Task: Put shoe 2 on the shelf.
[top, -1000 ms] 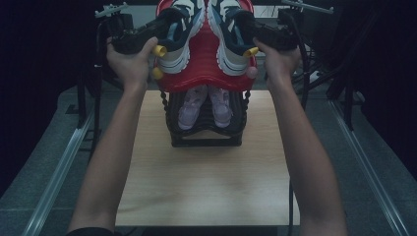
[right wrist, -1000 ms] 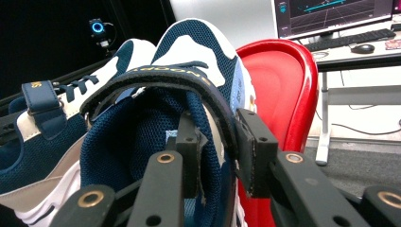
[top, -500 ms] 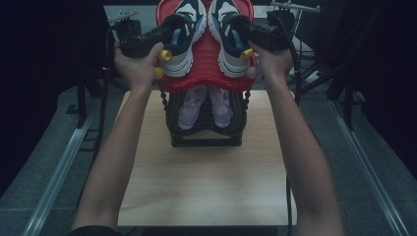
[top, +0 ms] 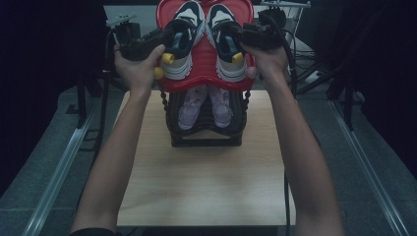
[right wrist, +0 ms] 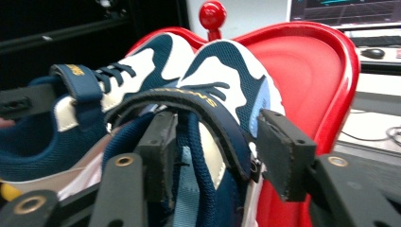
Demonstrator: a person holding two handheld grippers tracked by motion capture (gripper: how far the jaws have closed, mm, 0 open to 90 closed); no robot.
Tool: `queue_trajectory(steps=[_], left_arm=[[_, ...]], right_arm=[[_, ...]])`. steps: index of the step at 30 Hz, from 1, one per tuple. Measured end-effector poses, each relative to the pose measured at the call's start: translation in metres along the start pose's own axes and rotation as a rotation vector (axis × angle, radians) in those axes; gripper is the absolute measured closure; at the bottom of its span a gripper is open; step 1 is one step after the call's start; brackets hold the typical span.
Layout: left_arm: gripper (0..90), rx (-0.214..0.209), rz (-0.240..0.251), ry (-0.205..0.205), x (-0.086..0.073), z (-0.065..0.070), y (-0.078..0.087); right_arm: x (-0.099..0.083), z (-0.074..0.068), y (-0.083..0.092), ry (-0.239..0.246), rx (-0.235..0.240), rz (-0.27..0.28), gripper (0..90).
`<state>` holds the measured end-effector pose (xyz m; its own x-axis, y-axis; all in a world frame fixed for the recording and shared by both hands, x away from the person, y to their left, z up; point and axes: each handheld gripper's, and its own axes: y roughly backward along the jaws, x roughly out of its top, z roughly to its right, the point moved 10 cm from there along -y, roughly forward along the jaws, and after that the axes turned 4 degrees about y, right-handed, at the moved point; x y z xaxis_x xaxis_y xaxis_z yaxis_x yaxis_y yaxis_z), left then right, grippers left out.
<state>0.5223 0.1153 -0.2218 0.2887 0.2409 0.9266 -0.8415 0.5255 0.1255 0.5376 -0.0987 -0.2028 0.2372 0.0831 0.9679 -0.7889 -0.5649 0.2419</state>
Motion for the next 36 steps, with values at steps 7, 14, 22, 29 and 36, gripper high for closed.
queue_trajectory(steps=[7, 14, 22, 29, 36], left_arm=[[53.6, -0.031, -0.003, -0.004, 0.002, 0.0, 0.008], [51.0, -0.058, -0.001, -0.015, 0.005, -0.003, 0.022], [50.1, -0.071, -0.013, -0.024, 0.003, -0.007, 0.033], [49.9, -0.074, -0.014, -0.05, 0.003, -0.007, 0.043], [51.0, -0.052, 0.02, -0.076, 0.009, -0.005, 0.056]], right_arm=[[0.004, -0.012, 0.006, 0.013, 0.039, 0.029, 38.7], [0.009, -0.015, 0.02, 0.0, 0.087, 0.095, 39.3], [0.007, -0.014, 0.035, 0.005, 0.114, 0.132, 40.1], [0.002, -0.008, 0.045, 0.003, 0.116, 0.143, 40.7], [-0.005, 0.002, 0.057, -0.012, 0.109, 0.162, 41.3]])
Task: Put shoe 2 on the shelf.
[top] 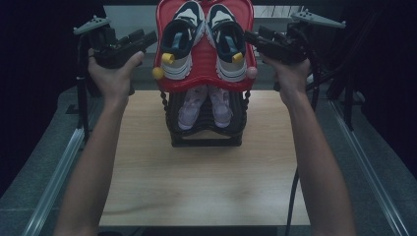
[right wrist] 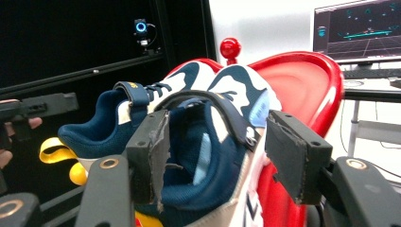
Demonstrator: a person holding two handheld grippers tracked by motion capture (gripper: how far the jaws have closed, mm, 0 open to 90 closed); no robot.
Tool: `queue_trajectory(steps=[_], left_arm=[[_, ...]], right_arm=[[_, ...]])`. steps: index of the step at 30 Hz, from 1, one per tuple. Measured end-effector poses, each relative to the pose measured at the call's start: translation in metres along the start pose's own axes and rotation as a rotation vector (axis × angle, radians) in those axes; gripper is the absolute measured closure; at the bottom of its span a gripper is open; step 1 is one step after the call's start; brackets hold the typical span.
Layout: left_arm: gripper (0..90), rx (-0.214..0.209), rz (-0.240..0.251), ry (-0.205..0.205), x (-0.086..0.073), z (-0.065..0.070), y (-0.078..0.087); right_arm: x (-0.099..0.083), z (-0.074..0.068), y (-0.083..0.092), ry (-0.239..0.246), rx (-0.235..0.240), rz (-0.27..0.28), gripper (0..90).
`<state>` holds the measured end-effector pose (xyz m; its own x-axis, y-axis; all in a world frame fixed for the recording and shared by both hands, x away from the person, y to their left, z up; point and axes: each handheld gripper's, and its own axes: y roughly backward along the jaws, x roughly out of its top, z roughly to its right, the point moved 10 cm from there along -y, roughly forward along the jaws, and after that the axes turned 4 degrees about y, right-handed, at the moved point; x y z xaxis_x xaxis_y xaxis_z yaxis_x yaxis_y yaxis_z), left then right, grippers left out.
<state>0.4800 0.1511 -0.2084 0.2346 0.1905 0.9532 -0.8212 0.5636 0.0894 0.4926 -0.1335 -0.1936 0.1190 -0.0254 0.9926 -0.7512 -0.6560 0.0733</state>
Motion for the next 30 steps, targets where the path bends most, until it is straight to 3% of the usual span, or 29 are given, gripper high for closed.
queue_trajectory(steps=[8, 13, 21, 30], left_arm=[[50.9, 0.002, -0.016, 0.019, -0.01, -0.011, 0.012], [51.0, -0.003, -0.02, 0.003, -0.018, -0.013, 0.021], [52.2, -0.001, 0.009, 0.016, -0.035, -0.028, 0.035], [53.0, 0.005, -0.029, 0.04, -0.068, -0.045, 0.045]], right_arm=[[-0.011, 0.006, 0.013, 0.003, -0.006, -0.009, 41.3], [-0.022, 0.007, 0.017, -0.003, -0.001, -0.013, 41.3], [-0.046, 0.007, 0.027, -0.017, 0.02, -0.012, 41.4], [-0.078, 0.018, 0.044, -0.039, 0.02, -0.027, 41.5]])
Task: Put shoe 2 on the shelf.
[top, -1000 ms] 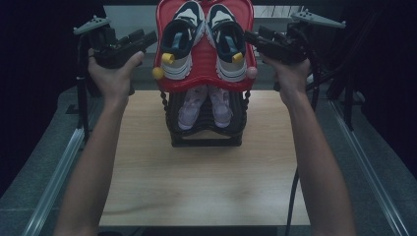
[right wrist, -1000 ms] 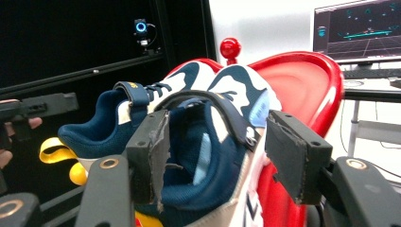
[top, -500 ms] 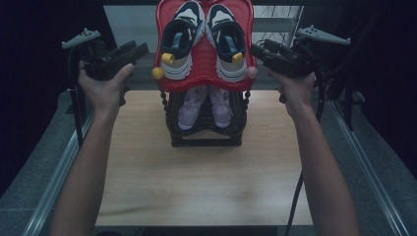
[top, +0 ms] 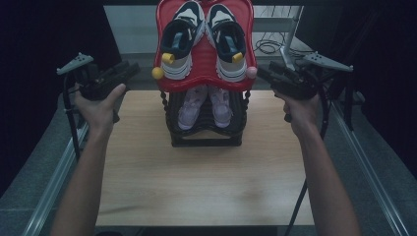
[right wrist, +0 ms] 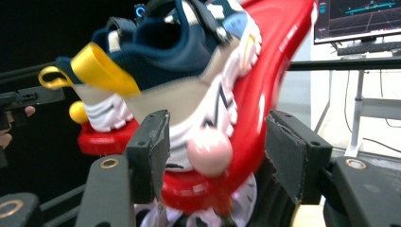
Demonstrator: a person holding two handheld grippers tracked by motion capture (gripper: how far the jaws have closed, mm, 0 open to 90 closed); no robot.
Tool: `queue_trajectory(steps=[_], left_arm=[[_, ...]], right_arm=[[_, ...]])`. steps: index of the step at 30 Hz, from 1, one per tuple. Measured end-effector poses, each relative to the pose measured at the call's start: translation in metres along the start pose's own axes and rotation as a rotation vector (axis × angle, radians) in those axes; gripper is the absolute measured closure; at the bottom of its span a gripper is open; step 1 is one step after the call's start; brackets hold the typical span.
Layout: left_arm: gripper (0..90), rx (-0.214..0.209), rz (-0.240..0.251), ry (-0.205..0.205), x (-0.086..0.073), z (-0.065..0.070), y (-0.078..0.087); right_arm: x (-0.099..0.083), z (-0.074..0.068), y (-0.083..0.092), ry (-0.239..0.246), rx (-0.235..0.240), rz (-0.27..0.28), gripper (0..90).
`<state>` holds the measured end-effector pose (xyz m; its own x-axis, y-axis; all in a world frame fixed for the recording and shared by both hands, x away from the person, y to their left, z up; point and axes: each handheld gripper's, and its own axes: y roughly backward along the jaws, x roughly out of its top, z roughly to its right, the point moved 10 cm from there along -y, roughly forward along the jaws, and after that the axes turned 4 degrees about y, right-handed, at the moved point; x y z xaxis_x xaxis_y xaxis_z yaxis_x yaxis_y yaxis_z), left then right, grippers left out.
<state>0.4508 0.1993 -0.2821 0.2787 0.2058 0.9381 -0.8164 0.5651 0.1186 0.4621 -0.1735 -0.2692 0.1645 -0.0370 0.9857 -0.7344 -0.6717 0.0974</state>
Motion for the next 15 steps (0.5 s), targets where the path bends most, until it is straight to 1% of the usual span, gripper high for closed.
queue_trajectory(steps=[5, 8, 10, 13, 15], left_arm=[[53.2, -0.006, -0.017, 0.019, -0.021, -0.007, 0.005], [53.2, 0.0, -0.039, 0.013, -0.035, -0.01, 0.008], [53.3, 0.0, -0.054, 0.015, -0.046, -0.012, 0.009], [53.3, -0.007, -0.084, 0.016, -0.066, -0.013, 0.01], [53.4, -0.012, -0.098, 0.023, -0.077, -0.014, 0.011]], right_arm=[[-0.019, 0.006, 0.007, -0.01, -0.005, -0.014, 41.7], [-0.03, 0.009, 0.011, -0.011, -0.005, -0.017, 41.9], [-0.038, 0.01, 0.013, -0.016, 0.003, -0.02, 41.8], [-0.047, 0.01, 0.017, -0.017, 0.025, -0.007, 41.6], [-0.056, 0.01, 0.02, -0.02, 0.033, -0.007, 41.6]])
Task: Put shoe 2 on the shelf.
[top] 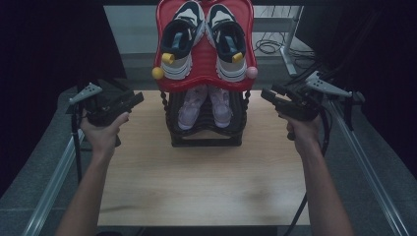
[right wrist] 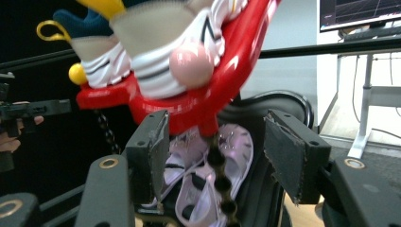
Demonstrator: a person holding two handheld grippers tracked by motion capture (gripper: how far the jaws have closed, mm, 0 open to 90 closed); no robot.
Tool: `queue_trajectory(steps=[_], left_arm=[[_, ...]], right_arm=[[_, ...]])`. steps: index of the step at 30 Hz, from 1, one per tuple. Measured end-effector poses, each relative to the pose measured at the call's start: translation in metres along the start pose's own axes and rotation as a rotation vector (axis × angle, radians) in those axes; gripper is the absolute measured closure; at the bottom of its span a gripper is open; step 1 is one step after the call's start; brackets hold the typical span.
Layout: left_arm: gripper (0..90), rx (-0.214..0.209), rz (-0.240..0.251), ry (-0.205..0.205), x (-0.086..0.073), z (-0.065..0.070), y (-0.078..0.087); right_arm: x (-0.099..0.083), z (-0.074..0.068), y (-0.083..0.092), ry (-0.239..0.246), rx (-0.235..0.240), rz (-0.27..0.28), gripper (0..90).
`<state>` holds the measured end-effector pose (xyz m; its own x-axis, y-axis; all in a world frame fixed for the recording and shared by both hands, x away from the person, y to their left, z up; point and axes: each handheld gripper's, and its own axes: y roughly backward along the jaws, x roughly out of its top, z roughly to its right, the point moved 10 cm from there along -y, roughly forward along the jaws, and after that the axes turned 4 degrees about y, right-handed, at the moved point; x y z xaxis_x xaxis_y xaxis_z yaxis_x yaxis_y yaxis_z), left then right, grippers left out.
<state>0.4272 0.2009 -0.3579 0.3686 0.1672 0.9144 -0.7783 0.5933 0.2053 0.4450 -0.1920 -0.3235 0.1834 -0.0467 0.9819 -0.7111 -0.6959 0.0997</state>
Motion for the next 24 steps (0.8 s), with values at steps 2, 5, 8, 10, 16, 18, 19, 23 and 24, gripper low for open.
queue_trajectory(steps=[2, 5, 8, 10, 16, 18, 19, 23, 24], left_arm=[[53.4, 0.0, -0.017, -0.002, -0.012, -0.001, 0.0], [53.3, 0.001, -0.042, -0.006, -0.028, -0.002, 0.0], [53.5, -0.008, -0.073, 0.001, -0.047, -0.002, -0.001], [53.6, -0.013, -0.096, 0.004, -0.059, -0.003, -0.002], [53.7, -0.011, -0.137, 0.018, -0.09, -0.007, -0.005], [53.7, -0.009, -0.147, 0.022, -0.1, -0.008, -0.005], [53.6, -0.009, -0.154, 0.024, -0.105, -0.008, -0.005], [53.5, -0.009, -0.172, 0.041, -0.128, -0.009, -0.005], [53.5, -0.007, -0.178, 0.041, -0.133, -0.009, -0.005]], right_arm=[[-0.01, 0.0, 0.001, -0.008, 0.008, -0.005, 41.6], [-0.026, 0.0, 0.001, 0.003, 0.014, -0.033, 41.6], [-0.042, -0.001, 0.0, 0.001, 0.028, -0.05, 41.6], [-0.053, -0.003, 0.0, 0.003, 0.032, -0.063, 41.5], [-0.093, -0.008, 0.004, -0.006, 0.037, -0.094, 41.3], [-0.106, -0.01, 0.008, 0.001, 0.033, -0.106, 41.3], [-0.113, -0.011, 0.009, -0.001, 0.032, -0.113, 41.3], [-0.136, -0.013, 0.013, -0.015, 0.034, -0.137, 41.3], [-0.142, -0.013, 0.014, -0.013, 0.031, -0.145, 41.3]])
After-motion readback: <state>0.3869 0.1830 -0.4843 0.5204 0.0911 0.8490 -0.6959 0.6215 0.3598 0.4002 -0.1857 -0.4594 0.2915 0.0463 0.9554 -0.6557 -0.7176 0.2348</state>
